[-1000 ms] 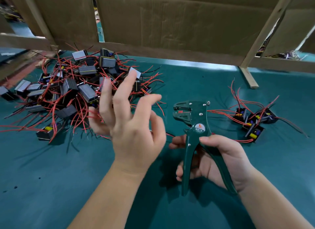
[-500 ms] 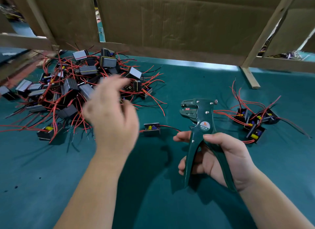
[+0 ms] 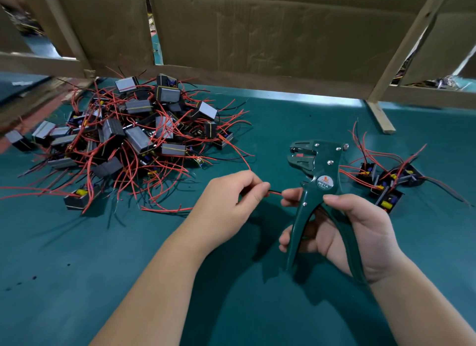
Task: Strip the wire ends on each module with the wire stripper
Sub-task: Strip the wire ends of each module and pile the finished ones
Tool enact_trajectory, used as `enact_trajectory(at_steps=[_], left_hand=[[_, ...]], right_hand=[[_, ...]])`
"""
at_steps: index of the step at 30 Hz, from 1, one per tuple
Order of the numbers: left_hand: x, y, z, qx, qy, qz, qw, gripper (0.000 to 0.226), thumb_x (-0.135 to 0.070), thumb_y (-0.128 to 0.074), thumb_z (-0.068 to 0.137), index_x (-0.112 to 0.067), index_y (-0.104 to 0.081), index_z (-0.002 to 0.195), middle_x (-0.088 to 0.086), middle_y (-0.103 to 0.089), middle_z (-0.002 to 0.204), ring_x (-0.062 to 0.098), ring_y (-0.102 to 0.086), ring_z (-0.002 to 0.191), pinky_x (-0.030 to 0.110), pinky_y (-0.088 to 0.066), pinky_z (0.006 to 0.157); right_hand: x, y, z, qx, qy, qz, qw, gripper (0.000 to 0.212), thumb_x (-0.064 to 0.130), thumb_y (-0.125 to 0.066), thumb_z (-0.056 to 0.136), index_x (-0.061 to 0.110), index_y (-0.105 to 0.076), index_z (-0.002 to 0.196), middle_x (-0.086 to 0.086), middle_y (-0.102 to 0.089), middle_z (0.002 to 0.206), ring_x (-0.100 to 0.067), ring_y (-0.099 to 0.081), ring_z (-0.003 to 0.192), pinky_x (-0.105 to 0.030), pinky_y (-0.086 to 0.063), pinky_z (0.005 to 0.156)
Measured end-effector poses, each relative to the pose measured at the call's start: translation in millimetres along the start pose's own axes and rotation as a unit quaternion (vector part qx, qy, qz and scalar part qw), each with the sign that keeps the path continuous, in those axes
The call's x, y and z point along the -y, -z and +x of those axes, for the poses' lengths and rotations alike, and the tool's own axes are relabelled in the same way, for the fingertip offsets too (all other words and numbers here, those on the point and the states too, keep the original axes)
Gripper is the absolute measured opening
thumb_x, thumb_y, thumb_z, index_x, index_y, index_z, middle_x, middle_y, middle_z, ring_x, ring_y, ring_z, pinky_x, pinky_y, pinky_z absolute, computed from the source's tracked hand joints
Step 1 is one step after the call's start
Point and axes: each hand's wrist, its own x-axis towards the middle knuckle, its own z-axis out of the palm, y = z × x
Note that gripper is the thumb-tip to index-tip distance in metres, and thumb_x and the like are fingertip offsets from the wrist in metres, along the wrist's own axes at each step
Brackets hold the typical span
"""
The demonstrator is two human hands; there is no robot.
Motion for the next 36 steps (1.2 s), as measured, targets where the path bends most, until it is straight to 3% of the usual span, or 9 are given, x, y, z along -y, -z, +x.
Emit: enact_trajectory(at_steps=[8,14,19,23,26,29,32,34,36], left_hand=[[-1.3,3.1,-0.9,0.085,0.051,-0.093,0.991,0.016,-0.036,-0.056,0.090,-0.024,-0.063,0.081,-0.013,-0.069,0.063,0.007,-0.056,0.041,0.019,-0.044,0.045],[-3.7,3.0,-1.5,0.108,0.081,-0.131,0.982,0.012,-0.025,-0.054,0.096,-0.021,-0.059,0.086,-0.008,-0.072,0.069,0.014,-0.062,0.041,0.018,-0.044,0.048],[-8.3,-0.9,-0.6,0.087,0.121,-0.227,0.963,0.012,-0.031,-0.063,0.090,-0.022,-0.067,0.083,-0.002,-0.074,0.078,0.021,-0.065,0.048,0.034,-0.052,0.058],[-10.3,-2.1,0.1,0.081,0.143,-0.314,0.935,0.016,-0.032,-0.071,0.071,-0.017,-0.073,0.071,0.001,-0.069,0.065,0.012,-0.062,0.056,0.023,-0.053,0.057],[-9.0,1.8,-1.5,0.104,0.145,-0.316,0.932,0.009,-0.029,-0.071,0.072,-0.021,-0.076,0.074,-0.001,-0.067,0.064,0.010,-0.060,0.058,0.022,-0.055,0.061],[-8.5,4.2,-2.1,0.092,0.141,-0.288,0.943,0.014,-0.015,-0.066,0.088,-0.022,-0.073,0.078,-0.002,-0.068,0.065,0.012,-0.067,0.062,0.027,-0.057,0.065],[-11.4,2.2,-3.0,0.061,0.131,-0.229,0.963,0.017,-0.024,-0.053,0.097,-0.028,-0.062,0.084,0.000,-0.068,0.064,0.017,-0.071,0.061,0.035,-0.056,0.065],[-10.6,0.6,-2.1,0.010,0.126,-0.197,0.972,0.018,-0.031,-0.047,0.098,-0.031,-0.058,0.084,-0.001,-0.066,0.059,0.016,-0.065,0.052,0.038,-0.053,0.062],[-9.3,0.6,0.0,-0.042,0.111,-0.208,0.971,0.020,-0.027,-0.045,0.099,-0.029,-0.056,0.083,-0.010,-0.059,0.059,0.012,-0.053,0.043,0.031,-0.045,0.051]], right_hand=[[1.3,1.5,-0.5,-0.023,0.049,-0.008,0.999,0.074,0.038,-0.085,0.047,0.000,-0.069,0.109,-0.019,-0.062,0.099,-0.046,-0.063,0.072,-0.058,-0.053,0.069],[1.3,0.0,0.2,-0.032,0.075,-0.023,0.996,0.074,0.037,-0.085,0.048,0.000,-0.068,0.110,-0.022,-0.062,0.104,-0.047,-0.063,0.071,-0.060,-0.052,0.070],[0.8,-2.5,-2.1,-0.024,0.086,-0.037,0.995,0.070,0.038,-0.085,0.050,0.001,-0.069,0.108,-0.025,-0.063,0.104,-0.048,-0.062,0.071,-0.059,-0.052,0.067],[-1.6,-5.8,-2.1,-0.029,0.076,-0.069,0.994,0.060,0.026,-0.079,0.053,0.002,-0.069,0.107,-0.025,-0.062,0.098,-0.049,-0.062,0.069,-0.052,-0.052,0.061],[-2.9,-8.1,-1.9,-0.017,0.071,-0.063,0.995,0.068,0.034,-0.085,0.050,0.003,-0.068,0.109,-0.025,-0.064,0.100,-0.048,-0.063,0.069,-0.051,-0.052,0.062],[-2.1,-6.1,-2.0,-0.006,0.078,-0.038,0.996,0.069,0.037,-0.085,0.052,0.003,-0.068,0.110,-0.024,-0.064,0.108,-0.048,-0.063,0.070,-0.055,-0.052,0.065],[-1.1,-2.4,-2.1,0.002,0.087,-0.013,0.996,0.069,0.035,-0.083,0.054,0.002,-0.067,0.113,-0.022,-0.062,0.123,-0.046,-0.064,0.071,-0.057,-0.053,0.070],[-0.2,-2.3,-1.5,-0.013,0.090,-0.007,0.996,0.067,0.035,-0.082,0.055,0.004,-0.068,0.112,-0.022,-0.060,0.127,-0.044,-0.064,0.071,-0.056,-0.053,0.070],[0.8,-1.5,-0.3,-0.055,0.078,0.000,0.995,0.056,0.032,-0.074,0.059,0.004,-0.070,0.108,-0.023,-0.062,0.123,-0.043,-0.064,0.069,-0.054,-0.054,0.067]])
